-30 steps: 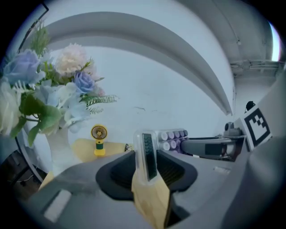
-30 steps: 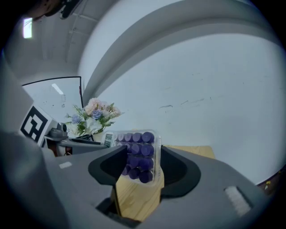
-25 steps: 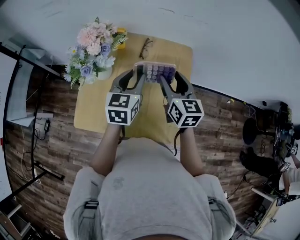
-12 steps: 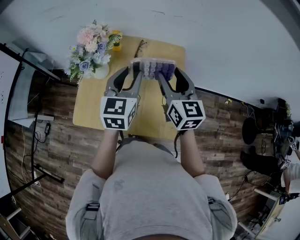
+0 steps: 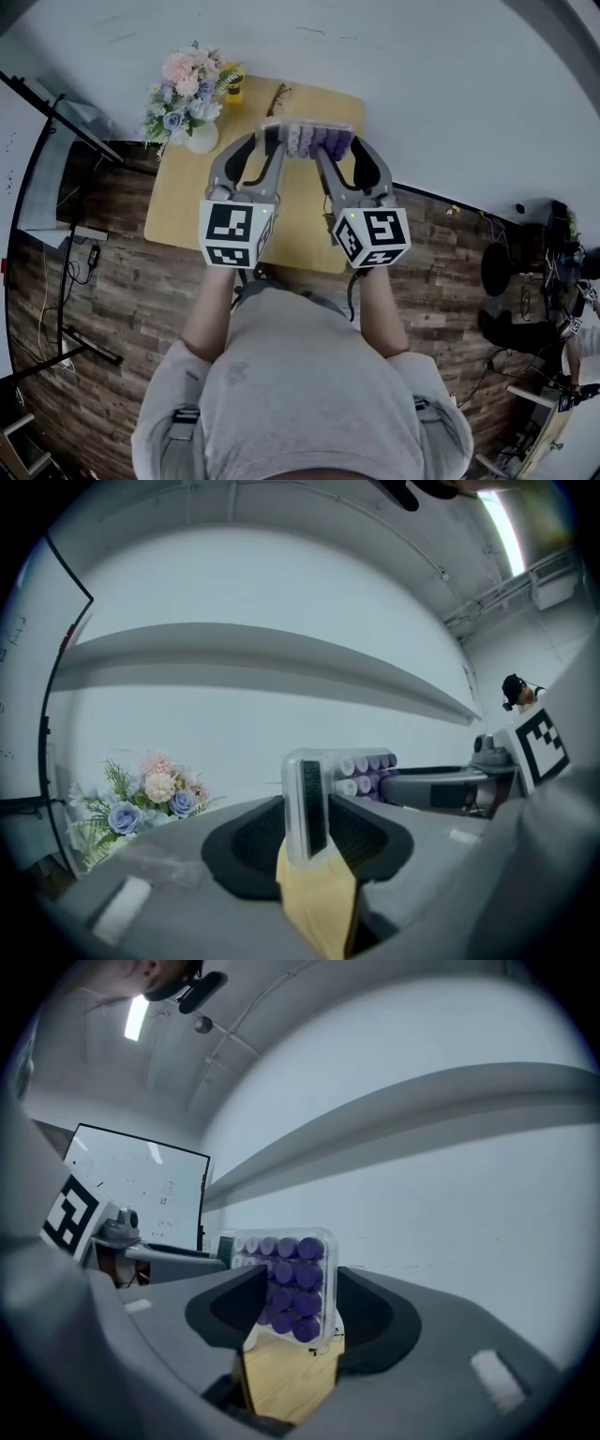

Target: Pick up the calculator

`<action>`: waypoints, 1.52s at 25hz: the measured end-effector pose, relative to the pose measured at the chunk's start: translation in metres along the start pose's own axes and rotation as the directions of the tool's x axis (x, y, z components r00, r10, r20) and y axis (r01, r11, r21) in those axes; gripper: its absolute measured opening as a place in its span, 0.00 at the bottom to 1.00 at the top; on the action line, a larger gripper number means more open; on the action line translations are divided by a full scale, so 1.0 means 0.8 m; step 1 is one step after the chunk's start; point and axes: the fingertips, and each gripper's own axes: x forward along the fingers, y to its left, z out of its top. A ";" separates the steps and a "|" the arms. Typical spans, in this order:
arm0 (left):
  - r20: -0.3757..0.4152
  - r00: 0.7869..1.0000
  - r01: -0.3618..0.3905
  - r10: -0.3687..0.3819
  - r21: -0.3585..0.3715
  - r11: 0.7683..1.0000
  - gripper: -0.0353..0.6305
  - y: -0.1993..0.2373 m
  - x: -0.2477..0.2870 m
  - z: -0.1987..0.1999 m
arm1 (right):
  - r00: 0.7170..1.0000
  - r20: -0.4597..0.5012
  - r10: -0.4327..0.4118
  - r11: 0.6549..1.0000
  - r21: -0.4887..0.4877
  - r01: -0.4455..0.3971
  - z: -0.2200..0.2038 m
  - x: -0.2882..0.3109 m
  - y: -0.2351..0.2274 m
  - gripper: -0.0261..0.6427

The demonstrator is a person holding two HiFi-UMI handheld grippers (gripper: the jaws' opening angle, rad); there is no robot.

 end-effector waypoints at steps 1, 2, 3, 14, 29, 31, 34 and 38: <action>0.008 1.000 -0.002 0.002 0.004 1.000 0.27 -0.004 -0.004 0.004 | 1.000 0.008 0.001 1.000 -0.006 0.000 0.004 -0.005 0.001 0.39; 0.015 1.000 -0.004 0.004 0.009 1.000 0.27 -0.007 -0.009 0.007 | 1.000 0.015 0.001 1.000 -0.012 -0.001 0.008 -0.011 0.003 0.39; 0.021 1.000 -0.006 0.006 0.012 1.000 0.27 -0.011 -0.013 0.010 | 1.000 0.022 0.001 1.000 -0.018 -0.001 0.011 -0.016 0.004 0.39; 0.089 0.996 -0.017 0.012 0.062 0.998 0.27 -0.051 -0.055 0.038 | 0.996 0.092 0.000 0.999 -0.051 0.004 0.043 -0.073 0.013 0.39; 0.154 0.988 -0.038 0.023 0.093 0.995 0.27 -0.108 -0.096 0.059 | 0.988 0.155 0.008 0.996 -0.086 0.005 0.068 -0.142 0.014 0.39; 0.157 0.987 -0.038 0.023 0.096 0.995 0.27 -0.115 -0.099 0.059 | 0.987 0.159 0.007 0.996 -0.089 0.007 0.068 -0.150 0.013 0.39; 0.162 0.986 -0.039 0.023 0.099 0.994 0.27 -0.125 -0.103 0.060 | 0.986 0.164 0.007 0.996 -0.093 0.008 0.070 -0.160 0.011 0.39; 0.166 0.986 -0.039 0.022 0.103 0.994 0.27 -0.136 -0.108 0.061 | 0.985 0.170 0.005 0.996 -0.094 0.011 0.071 -0.172 0.008 0.39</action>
